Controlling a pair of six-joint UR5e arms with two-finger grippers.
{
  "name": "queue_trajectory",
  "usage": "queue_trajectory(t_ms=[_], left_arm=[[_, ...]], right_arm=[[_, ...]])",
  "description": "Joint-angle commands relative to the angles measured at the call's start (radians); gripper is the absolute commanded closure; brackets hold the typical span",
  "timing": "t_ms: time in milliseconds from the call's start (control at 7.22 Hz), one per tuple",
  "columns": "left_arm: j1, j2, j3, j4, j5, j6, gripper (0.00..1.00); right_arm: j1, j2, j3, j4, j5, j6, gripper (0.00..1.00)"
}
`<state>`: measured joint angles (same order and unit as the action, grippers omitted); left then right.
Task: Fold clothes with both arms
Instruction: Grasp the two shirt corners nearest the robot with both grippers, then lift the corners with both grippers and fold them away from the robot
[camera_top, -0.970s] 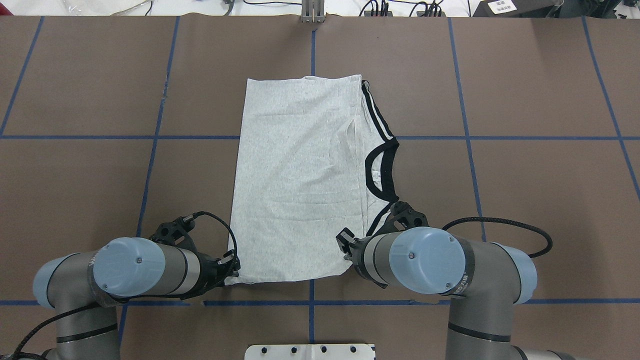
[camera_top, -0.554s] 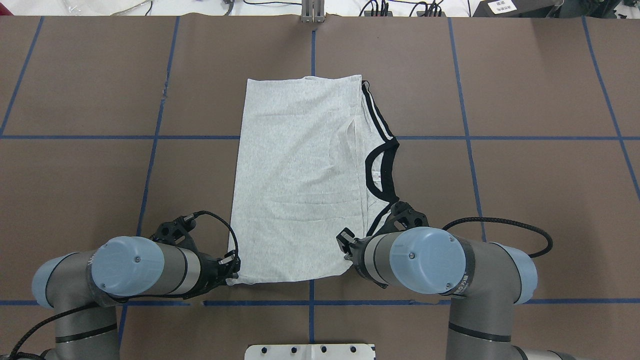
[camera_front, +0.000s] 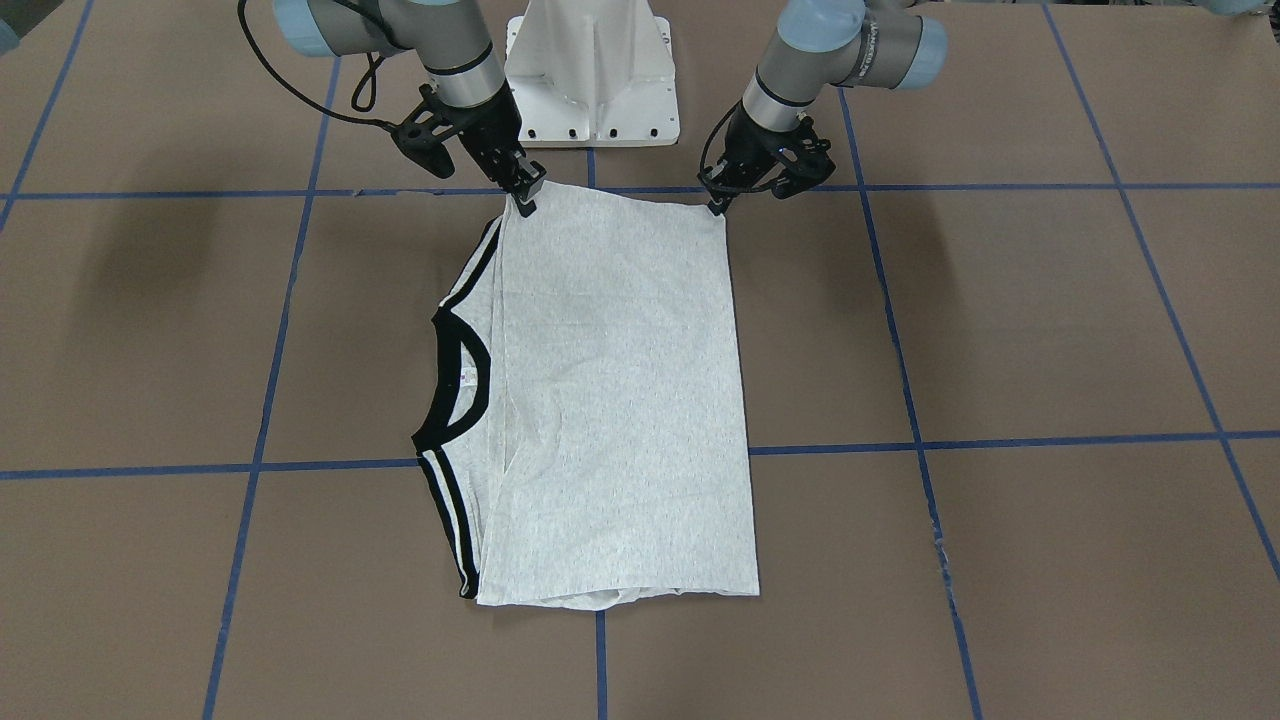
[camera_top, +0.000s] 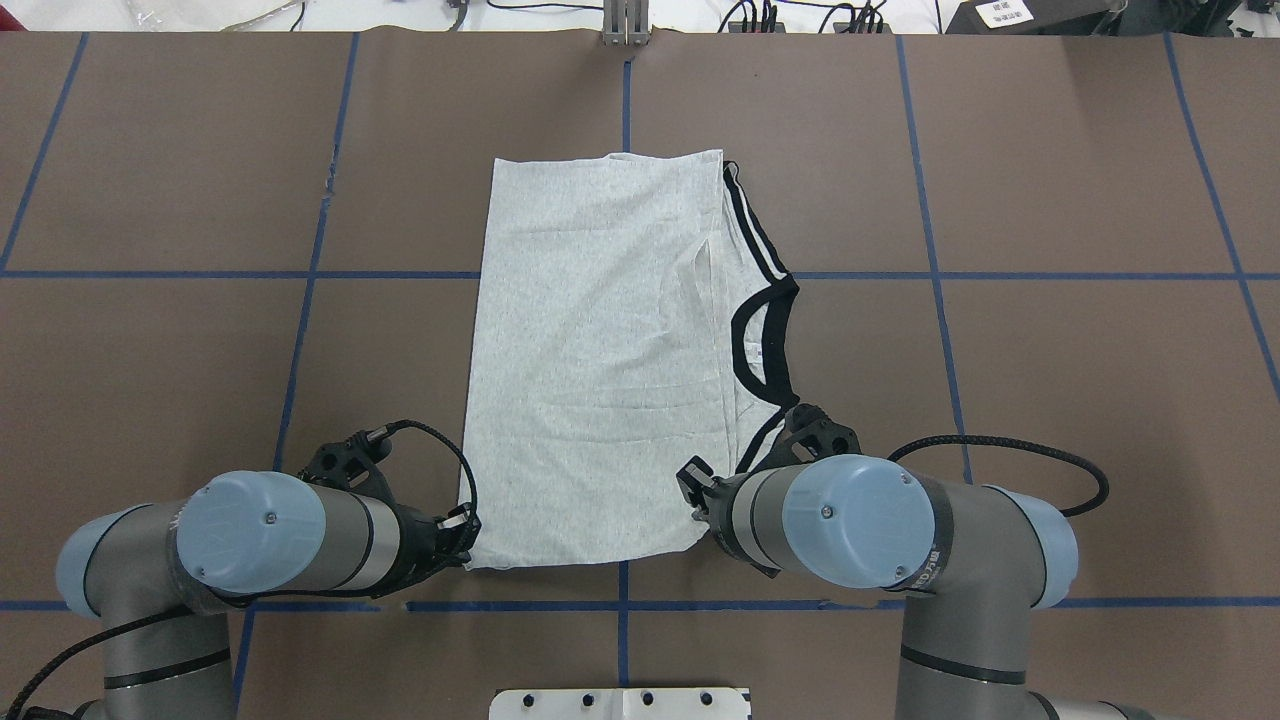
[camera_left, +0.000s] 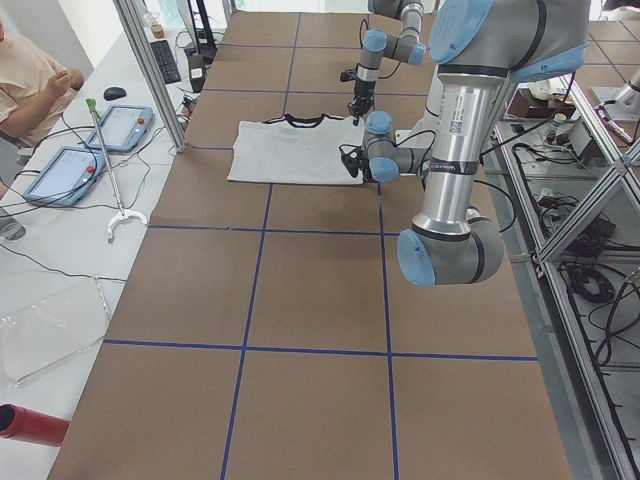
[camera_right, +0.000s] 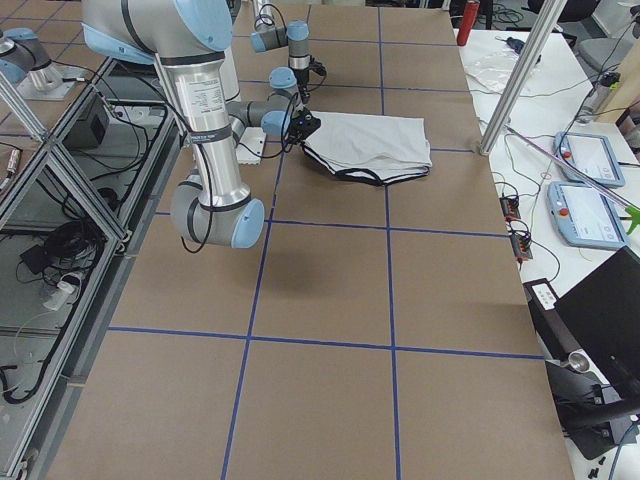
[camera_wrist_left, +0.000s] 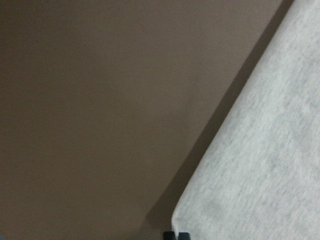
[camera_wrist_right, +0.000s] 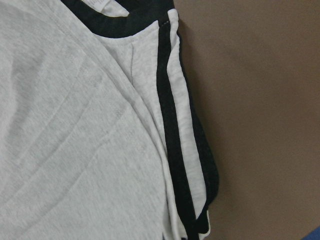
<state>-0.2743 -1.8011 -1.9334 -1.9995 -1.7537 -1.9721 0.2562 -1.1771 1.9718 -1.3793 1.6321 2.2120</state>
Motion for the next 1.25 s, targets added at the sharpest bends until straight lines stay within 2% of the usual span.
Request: queue_trajectory(t_ms=[0, 277, 416, 554, 693, 832, 1109], left_arm=[[0.0, 0.0, -0.095, 0.052, -0.018, -0.001, 1.0], [0.0, -0.003, -0.346, 0.227, -0.098, -0.019, 1.0], [0.0, -0.01, -0.411, 0.26, -0.115, -0.045, 1.0], [-0.005, -0.017, -0.415, 0.261, -0.118, -0.045, 1.0], [-0.064, -0.018, -0.386, 0.278, -0.116, -0.025, 1.0], [-0.163, -0.062, -0.348, 0.294, -0.118, 0.049, 1.0], [-0.313, -0.2, -0.169, 0.323, -0.116, 0.185, 1.0]], right_arm=[[0.0, -0.044, 0.062, -0.001, 0.0, 0.002, 1.0], [-0.055, -0.116, 0.155, 0.0, 0.002, 0.073, 1.0], [-0.084, -0.134, 0.227, -0.003, 0.002, 0.157, 1.0], [-0.083, -0.16, 0.307, -0.003, 0.002, 0.166, 1.0], [-0.059, -0.147, 0.305, -0.003, 0.003, 0.166, 1.0], [0.015, -0.116, 0.273, -0.004, 0.012, 0.154, 1.0], [0.209, 0.067, 0.065, -0.041, 0.163, 0.137, 1.0]])
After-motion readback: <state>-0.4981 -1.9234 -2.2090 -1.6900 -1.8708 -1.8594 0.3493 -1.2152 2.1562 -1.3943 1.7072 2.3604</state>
